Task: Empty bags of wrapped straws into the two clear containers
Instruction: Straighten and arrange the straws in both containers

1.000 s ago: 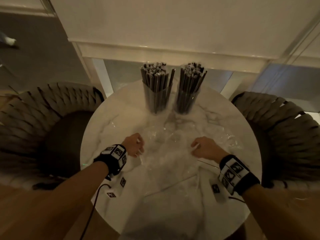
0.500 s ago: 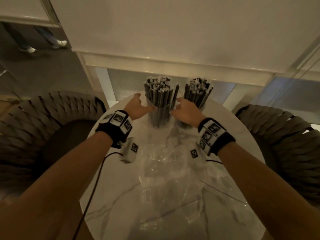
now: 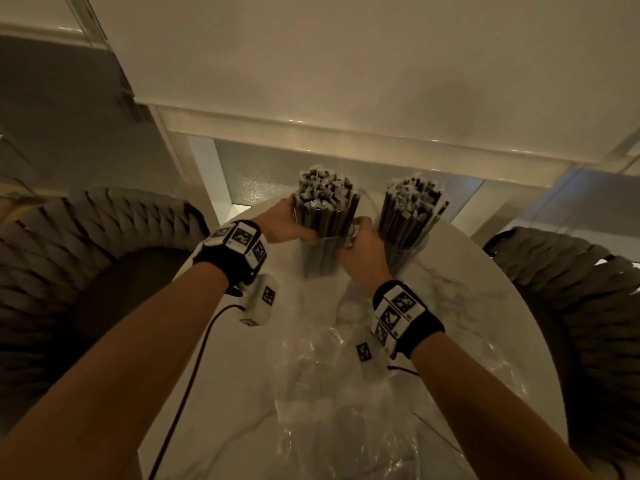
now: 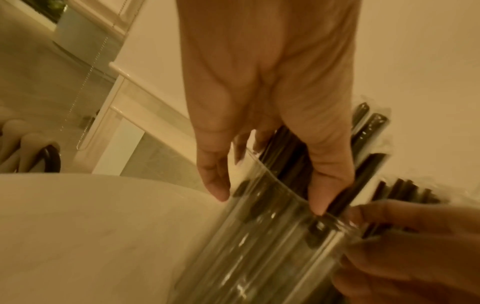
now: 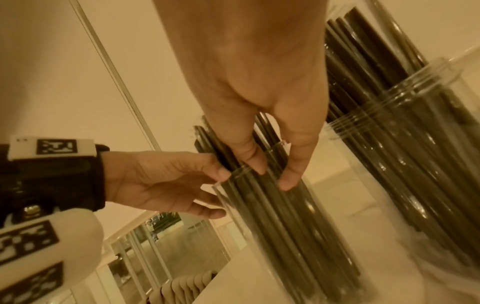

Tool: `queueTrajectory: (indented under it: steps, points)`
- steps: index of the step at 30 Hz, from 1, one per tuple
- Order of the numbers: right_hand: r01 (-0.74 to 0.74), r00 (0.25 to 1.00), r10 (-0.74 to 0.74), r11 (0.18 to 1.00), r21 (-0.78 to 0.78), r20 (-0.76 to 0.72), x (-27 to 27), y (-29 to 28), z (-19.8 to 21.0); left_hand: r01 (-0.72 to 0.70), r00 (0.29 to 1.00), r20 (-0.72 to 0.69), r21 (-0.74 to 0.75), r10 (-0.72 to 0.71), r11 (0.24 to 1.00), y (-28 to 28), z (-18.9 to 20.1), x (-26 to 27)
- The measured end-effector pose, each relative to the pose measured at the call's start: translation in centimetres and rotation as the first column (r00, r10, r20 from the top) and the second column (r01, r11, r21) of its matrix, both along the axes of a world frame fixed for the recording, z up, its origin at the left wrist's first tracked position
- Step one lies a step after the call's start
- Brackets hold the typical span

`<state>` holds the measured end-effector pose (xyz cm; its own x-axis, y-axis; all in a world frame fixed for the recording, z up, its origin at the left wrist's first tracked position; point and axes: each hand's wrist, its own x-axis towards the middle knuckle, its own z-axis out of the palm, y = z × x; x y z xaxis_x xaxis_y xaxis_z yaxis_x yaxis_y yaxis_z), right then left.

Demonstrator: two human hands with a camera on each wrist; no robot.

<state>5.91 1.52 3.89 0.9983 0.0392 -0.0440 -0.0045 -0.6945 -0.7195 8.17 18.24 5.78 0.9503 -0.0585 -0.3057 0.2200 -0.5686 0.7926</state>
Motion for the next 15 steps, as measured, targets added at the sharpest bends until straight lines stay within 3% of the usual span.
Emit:
queueTrajectory:
  steps: [2, 6, 11, 15]
  points:
    - [-0.016, 1.0, 0.017, 1.0, 0.018, -0.024, 0.4, -0.4, 0.2, 0.028, 0.999, -0.025, 0.015, -0.027, 1.0, 0.8, 0.4, 0.6]
    - [0.01, 1.0, -0.009, 0.993, 0.12, -0.011, 1.7, -0.9, 1.8, -0.02, 0.995, 0.101, 0.007, 0.019, 1.0, 2.2, 0.3, 0.7]
    - [-0.11, 0.985, 0.105, 0.994, 0.024, 0.139, 3.0, -0.2, 4.4, -0.037, 0.965, 0.261, 0.167, -0.008, 0.985, 1.6, 1.5, 0.0]
    - [-0.13, 0.981, 0.123, 0.991, 0.035, 0.147, 3.5, -0.5, 6.0, -0.035, 0.942, 0.336, 0.153, -0.019, 0.988, 1.6, 3.8, 0.1]
